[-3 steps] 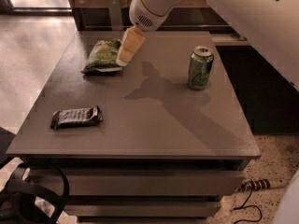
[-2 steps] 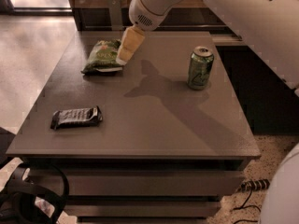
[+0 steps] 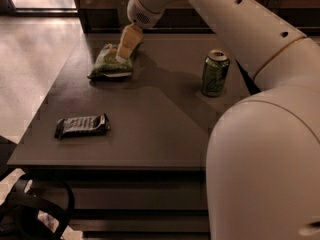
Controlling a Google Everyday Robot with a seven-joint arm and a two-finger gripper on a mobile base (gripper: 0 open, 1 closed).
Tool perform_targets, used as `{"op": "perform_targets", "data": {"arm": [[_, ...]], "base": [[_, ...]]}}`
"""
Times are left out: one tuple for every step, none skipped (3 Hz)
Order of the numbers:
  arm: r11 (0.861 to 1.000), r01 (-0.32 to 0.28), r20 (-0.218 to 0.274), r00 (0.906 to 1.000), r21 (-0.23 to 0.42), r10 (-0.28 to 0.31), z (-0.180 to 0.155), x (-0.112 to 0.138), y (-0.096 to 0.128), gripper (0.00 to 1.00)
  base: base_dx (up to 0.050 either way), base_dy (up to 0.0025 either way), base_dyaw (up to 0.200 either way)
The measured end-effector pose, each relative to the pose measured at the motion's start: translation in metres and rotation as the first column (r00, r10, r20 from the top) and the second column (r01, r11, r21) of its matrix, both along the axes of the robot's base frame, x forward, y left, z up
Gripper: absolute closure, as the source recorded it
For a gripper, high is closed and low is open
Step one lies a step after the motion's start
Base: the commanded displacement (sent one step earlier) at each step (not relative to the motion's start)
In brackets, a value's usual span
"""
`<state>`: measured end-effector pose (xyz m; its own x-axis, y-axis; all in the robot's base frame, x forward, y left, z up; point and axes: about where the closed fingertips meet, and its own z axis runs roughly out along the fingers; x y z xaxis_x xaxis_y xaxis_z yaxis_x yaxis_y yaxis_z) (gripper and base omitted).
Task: Pick green jalapeno chip bag
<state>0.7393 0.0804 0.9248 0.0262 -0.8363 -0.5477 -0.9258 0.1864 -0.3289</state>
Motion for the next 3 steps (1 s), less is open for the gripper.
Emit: {"op": "perform_targets", "data": {"arm": [[0.999,-0.039,-0.039,0.9985,0.008,0.039,-0.025,0.021,0.025,0.00],[0.998,-0.061,-0.089,0.9941,0.012,0.062,-0.052,0.027,0.043,0.00],[0.997,-0.072,-0.133,0.9885,0.003,0.072,-0.076,0.025,0.055,0.00]], "base": [[0.000,0.00000,0.000],[0.000,0.00000,0.000],[0.000,0.00000,0.000]]}}
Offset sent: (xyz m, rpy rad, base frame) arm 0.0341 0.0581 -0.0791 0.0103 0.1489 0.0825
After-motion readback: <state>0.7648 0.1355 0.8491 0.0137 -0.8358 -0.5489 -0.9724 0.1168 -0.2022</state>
